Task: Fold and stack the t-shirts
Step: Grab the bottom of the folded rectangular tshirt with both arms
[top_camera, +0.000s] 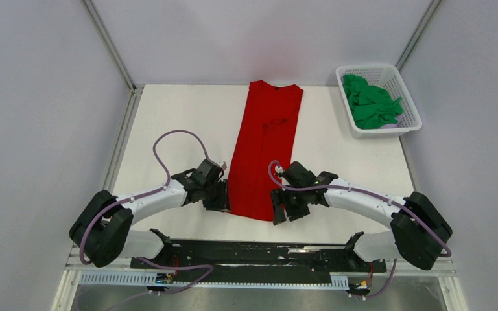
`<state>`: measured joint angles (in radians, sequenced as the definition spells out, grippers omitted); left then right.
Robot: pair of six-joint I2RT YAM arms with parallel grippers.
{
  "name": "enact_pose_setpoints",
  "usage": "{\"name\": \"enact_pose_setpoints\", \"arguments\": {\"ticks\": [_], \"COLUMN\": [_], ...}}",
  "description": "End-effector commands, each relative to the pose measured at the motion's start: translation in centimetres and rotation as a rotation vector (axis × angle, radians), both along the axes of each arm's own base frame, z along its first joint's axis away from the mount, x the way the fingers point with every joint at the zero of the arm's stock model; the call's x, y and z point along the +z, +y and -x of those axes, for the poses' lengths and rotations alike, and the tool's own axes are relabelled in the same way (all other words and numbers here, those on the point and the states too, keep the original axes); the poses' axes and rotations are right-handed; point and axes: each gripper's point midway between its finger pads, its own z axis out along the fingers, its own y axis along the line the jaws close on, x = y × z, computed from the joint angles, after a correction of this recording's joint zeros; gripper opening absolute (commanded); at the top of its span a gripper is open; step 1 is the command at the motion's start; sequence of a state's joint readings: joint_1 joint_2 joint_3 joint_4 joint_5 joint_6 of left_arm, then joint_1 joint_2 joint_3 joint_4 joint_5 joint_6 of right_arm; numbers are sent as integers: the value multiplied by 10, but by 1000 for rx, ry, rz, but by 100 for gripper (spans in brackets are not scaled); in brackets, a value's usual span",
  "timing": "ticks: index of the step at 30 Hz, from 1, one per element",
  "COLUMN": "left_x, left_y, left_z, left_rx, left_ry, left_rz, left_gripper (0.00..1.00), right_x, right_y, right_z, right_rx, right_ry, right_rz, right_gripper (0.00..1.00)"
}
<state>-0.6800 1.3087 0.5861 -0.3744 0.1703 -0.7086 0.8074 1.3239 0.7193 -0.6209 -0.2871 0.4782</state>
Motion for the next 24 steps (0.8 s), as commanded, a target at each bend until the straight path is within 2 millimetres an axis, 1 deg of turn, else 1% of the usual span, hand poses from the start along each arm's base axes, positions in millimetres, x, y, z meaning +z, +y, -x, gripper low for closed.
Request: {"name": "enact_pose_setpoints", "arguments": {"ticks": [1, 2, 4, 5, 7, 11, 13, 18, 20, 24], "left_x": [-14, -17, -18, -18, -17, -10, -1, 15, 20, 32], "left_y": [0, 0, -3, -4, -8, -11, -12, -14, -18, -22], "left_z": [-2, -1, 0, 0, 2, 3, 3, 0, -1, -6], "left_rx": [-15, -22, -34, -37, -40, -39, -41, -43, -48, -52], "left_ry": [4, 13, 25, 30, 40, 39, 22, -18, -27, -47], "left_rz": [-26, -28, -23, -18, 8, 27, 43, 74, 94, 111], "left_gripper": [32, 30, 20, 10, 0, 0, 0, 0, 0, 0], "right_x": [-8, -9, -12, -14, -18, -22, -23, -17, -12, 3], "right_y": [10, 12, 15, 16, 16, 12, 11, 14, 16, 20], "right_z": [-11, -11, -11, -10, -11, -16, -19, -31, -35, -41], "right_rx": [-51, -52, -57, -64, -84, -138, -165, -209, -216, -195], "right_ry": [-27, -25, -13, -4, 6, -12, -26, -82, -108, -167], "right_rz": [-19, -25, -31, -32, -24, -5, -3, -30, -53, -92], "right_gripper": [60, 59, 56, 53, 47, 37, 30, 11, 1, 0]}}
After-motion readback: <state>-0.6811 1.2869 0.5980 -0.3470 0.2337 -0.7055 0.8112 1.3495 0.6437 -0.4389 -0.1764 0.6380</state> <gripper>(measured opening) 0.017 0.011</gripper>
